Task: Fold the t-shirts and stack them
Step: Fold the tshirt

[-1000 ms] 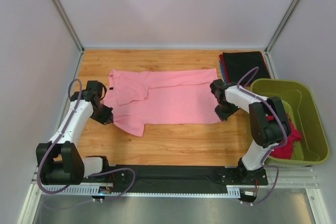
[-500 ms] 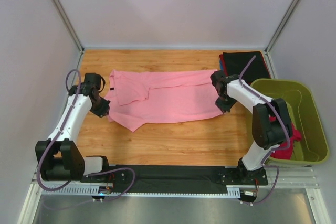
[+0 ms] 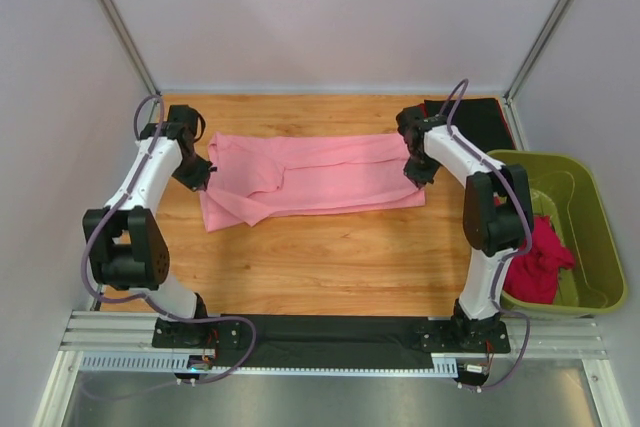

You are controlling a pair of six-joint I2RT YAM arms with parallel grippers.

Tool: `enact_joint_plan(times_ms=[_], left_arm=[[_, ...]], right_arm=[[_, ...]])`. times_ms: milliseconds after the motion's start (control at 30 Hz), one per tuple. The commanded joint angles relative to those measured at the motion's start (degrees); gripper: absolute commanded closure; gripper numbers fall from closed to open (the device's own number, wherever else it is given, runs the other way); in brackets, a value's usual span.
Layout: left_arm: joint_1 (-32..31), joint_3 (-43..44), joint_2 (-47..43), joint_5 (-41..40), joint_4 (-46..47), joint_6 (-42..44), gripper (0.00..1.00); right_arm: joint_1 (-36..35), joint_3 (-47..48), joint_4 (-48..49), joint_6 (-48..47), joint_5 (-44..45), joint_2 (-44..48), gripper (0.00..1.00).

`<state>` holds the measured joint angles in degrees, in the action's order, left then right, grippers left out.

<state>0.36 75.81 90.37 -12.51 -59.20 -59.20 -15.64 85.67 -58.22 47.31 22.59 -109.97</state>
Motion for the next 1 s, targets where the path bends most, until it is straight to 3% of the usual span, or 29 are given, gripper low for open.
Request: enact_joint_plan(times_ms=[0, 233, 967], left_arm=[[-0.27, 4.86, 3.05, -1.11, -0.74, 1.72, 1.0], [-0.19, 13.48, 11.31, -0.58, -1.71, 4.0, 1.0], [-0.27, 30.62, 24.41, -2.25, -6.1, 5.15, 1.0]], right_arm=[[1.92, 4.58, -0.32, -4.59, -2.62, -2.52, 1.0], [4.04, 8.81, 1.09, -8.02, -6.77, -5.95, 1.0], [6.93, 21.73, -0.76, -13.03, -10.27, -14.21, 1.0]])
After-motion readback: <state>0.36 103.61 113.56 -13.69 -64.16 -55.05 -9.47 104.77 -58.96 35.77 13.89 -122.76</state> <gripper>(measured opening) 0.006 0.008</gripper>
